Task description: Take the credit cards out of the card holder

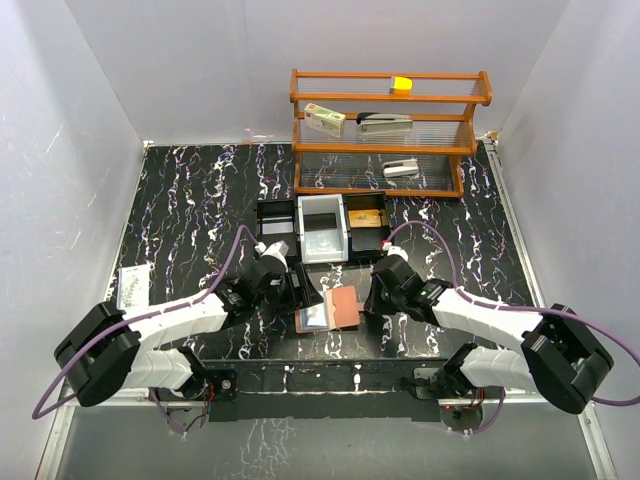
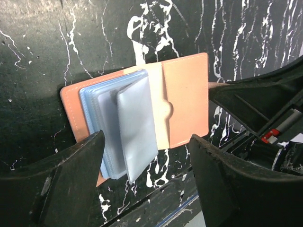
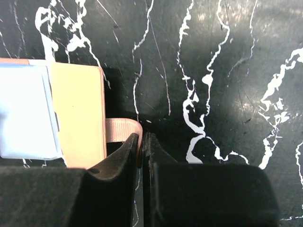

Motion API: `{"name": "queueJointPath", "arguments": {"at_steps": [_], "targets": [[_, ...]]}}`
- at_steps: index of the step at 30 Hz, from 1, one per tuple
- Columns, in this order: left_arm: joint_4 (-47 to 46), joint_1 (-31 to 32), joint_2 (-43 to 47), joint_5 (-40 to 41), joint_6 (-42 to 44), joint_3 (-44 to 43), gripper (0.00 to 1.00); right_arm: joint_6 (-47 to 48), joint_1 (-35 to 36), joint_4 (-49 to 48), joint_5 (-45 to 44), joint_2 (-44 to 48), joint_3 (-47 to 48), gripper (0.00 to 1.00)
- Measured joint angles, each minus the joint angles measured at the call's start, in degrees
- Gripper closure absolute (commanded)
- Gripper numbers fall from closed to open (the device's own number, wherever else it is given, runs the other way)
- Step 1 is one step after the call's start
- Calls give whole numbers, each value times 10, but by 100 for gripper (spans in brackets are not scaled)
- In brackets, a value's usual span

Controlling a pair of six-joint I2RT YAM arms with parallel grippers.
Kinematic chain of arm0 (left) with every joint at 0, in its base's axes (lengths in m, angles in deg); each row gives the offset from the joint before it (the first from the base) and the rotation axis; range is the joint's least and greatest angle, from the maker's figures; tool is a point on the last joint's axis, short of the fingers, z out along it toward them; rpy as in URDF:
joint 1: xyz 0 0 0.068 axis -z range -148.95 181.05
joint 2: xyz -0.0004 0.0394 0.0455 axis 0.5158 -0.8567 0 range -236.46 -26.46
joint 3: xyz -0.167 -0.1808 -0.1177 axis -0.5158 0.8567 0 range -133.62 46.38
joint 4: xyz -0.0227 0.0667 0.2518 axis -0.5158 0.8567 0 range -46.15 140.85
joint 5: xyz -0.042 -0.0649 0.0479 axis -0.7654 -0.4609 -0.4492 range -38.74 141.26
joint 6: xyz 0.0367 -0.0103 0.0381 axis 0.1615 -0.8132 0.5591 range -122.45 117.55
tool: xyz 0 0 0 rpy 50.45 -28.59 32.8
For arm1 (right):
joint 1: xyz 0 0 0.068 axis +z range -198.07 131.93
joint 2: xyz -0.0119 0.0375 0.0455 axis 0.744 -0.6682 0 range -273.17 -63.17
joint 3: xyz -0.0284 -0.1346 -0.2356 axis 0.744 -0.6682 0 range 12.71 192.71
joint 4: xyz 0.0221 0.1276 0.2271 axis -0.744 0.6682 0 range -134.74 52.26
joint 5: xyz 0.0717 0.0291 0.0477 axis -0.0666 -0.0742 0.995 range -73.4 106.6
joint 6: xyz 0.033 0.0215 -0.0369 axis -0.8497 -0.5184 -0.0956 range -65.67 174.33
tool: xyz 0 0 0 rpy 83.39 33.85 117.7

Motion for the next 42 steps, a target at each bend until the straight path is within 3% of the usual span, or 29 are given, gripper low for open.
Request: {"name": "queueJointPath", "arguments": {"at_steps": [9,16,19,22,29,33,39,42], "targets": [[-83,0,-29,-27,-16,17,56,11,-2,-19,35,10,-30,93],[-122,0,-56,-75,-14,9,58,12,-2,-28,56,19,-40,89],[-146,0,-93,-103,-15,-2,60,12,-2,-26,61,19,-37,82],[-166,3,-121,-123,-16,-8,62,14,-4,-14,64,23,-18,62],[-185,5,-138,-137,-22,-9,66,6,-5,9,62,60,48,46],[-190,7,-153,-146,-23,-10,63,-4,-5,24,53,68,81,49],[-208,10,-169,-162,-26,-10,62,-7,-5,30,71,58,116,75],[-213,13,-172,-169,-25,-10,59,-10,-5,14,107,28,129,81]]}}
